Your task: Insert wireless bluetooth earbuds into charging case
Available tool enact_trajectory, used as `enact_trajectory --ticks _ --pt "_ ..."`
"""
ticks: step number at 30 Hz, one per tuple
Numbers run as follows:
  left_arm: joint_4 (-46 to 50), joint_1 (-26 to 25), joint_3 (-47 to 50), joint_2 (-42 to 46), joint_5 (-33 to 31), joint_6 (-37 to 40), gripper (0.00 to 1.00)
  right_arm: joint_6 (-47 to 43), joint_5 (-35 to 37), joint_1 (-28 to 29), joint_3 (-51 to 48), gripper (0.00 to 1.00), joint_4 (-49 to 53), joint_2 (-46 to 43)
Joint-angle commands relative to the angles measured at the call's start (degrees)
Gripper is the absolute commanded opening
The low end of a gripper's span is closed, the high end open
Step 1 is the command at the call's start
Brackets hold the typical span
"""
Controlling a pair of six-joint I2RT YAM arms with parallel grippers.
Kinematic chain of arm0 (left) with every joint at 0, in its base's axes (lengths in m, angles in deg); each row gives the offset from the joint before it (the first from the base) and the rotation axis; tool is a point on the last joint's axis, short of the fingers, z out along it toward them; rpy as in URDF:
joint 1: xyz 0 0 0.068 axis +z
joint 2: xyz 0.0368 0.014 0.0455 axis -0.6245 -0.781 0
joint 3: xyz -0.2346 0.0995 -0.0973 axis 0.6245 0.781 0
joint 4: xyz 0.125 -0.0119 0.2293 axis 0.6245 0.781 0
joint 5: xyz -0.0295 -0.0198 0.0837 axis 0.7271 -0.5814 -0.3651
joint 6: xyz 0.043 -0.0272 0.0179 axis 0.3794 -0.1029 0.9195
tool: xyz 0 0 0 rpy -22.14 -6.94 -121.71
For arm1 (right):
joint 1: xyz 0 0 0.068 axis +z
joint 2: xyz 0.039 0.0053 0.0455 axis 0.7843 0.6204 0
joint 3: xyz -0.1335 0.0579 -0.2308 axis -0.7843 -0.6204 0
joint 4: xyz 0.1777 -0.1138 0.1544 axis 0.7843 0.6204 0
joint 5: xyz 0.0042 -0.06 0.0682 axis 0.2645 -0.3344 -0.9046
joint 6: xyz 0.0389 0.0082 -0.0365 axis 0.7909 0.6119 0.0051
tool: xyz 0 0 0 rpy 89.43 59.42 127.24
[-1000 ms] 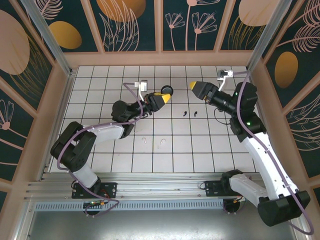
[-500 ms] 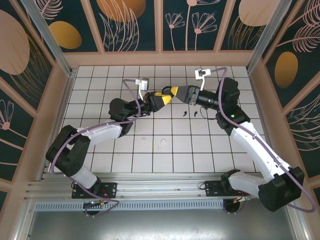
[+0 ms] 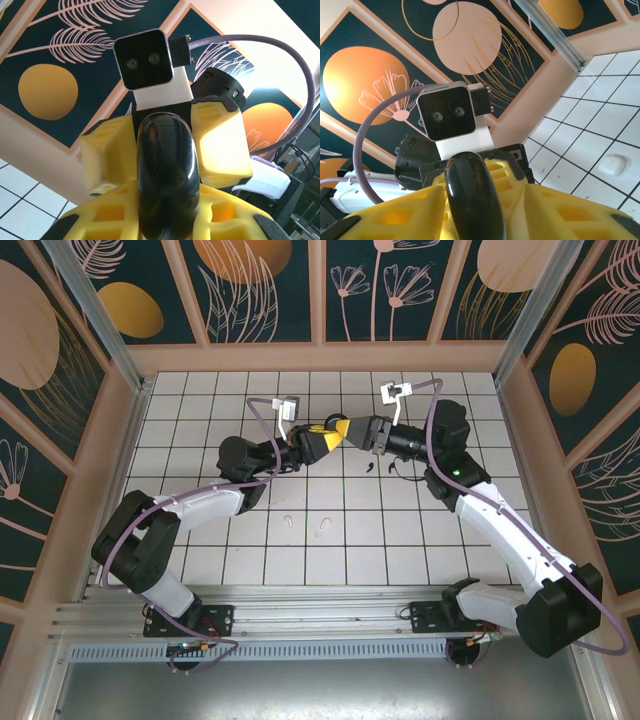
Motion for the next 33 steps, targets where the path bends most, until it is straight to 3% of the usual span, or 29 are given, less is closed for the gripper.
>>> enact_trajectory --ticks 1,6,10,16,19,23,26,29,33 --pt "-3.44 -0.09 -1.63 0.69 2.09 -1.29 0.05 -2.01 -0.79 0.58 -0.74 0.39 0.03 0.01" --pt "-1.98 -0.11 0.08 2.01 2.74 0.45 0.09 -4.37 0.71 0.45 -0.87 0.23 2.99 -0.41" --pt "13.35 -0.01 1.34 7.02 0.16 12.58 0.18 -8.07 2.66 -0.23 1.08 0.19 8.16 -0.6" --pt "38.91 -0.05 0.14 16.07 -8.7 31.15 0.61 -17.84 1.87 -2.22 9.5 0.13 20.95 1.13" --pt "50.03 -0.07 -0.87 20.36 -13.36 39.65 0.71 -25.85 3.64 -2.48 14.18 0.14 30.57 1.56" --pt "68.02 -0.05 -4.56 23.89 -24.27 52.1 0.73 -35.58 9.96 -2.73 18.47 0.14 40.52 1.66" --pt "77.02 -0.06 -7.73 24.84 -28.18 61.55 0.73 -41.31 10.45 -2.32 21.83 0.14 46.14 3.26" --pt "80.97 -0.04 -9.35 25.03 -25.9 70.02 0.76 -46.45 11.09 -0.44 23.98 0.14 49.97 4.87" --pt "82.07 -0.01 -10.22 25.0 -17.86 77.62 0.77 -51.02 10.34 2.04 22.87 0.14 49.47 4.89"
